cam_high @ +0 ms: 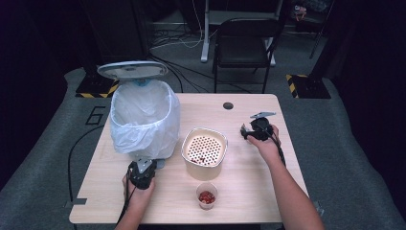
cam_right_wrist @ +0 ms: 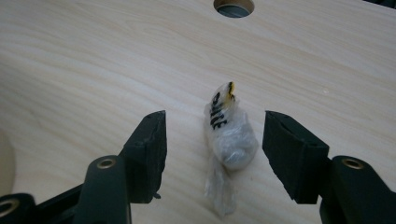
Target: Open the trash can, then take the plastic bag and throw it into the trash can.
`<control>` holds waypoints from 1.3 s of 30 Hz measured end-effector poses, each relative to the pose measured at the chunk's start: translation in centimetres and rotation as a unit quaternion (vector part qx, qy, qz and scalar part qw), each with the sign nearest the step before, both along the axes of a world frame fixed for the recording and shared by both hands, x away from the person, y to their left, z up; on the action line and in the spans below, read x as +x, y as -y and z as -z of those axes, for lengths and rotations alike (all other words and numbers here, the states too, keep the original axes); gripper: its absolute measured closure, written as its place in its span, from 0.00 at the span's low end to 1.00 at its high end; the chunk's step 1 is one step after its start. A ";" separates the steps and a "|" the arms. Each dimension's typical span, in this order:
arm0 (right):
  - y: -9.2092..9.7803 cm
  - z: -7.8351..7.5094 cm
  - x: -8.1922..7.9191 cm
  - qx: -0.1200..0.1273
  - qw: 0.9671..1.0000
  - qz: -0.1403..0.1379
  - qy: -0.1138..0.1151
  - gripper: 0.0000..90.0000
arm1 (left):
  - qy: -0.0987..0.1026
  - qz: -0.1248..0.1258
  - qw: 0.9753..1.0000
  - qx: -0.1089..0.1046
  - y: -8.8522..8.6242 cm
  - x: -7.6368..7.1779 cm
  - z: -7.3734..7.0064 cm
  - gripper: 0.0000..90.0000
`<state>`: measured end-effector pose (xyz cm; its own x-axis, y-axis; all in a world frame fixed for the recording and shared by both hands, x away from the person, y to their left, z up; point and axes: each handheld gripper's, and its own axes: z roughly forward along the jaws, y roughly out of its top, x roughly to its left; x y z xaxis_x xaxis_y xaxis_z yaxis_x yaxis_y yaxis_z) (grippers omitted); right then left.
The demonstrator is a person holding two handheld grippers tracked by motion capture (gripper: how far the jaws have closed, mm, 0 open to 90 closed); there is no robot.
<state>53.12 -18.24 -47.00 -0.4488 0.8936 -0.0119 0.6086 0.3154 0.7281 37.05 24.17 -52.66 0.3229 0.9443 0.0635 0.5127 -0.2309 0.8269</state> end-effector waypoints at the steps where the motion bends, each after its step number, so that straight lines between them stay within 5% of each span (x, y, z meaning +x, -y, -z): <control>1: -0.1 0.3 0.5 0.004 1.000 0.006 0.000 0.44 | -0.001 0.002 1.000 -0.001 0.0 0.0 0.0 1.00; 9: -0.9 2.1 2.1 -0.010 1.000 0.012 -0.018 0.46 | 0.002 0.000 1.000 0.004 0.1 0.0 0.0 1.00; 13: -1.1 2.8 2.3 -0.012 0.999 0.010 -0.029 0.62 | 0.003 0.000 1.000 0.005 0.1 0.0 0.0 1.00; 18: -0.8 2.8 2.1 -0.001 0.999 0.021 -0.042 0.70 | 0.002 0.001 1.000 0.004 0.1 0.0 0.0 1.00; 26: -0.5 0.6 1.2 0.008 0.999 0.010 -0.038 0.70 | 0.002 0.000 1.000 0.004 0.1 0.0 0.0 1.00; 39: -0.3 -5.3 -0.8 0.022 0.999 -0.018 -0.024 0.70 | 0.003 0.000 1.000 0.006 0.2 0.0 0.0 1.00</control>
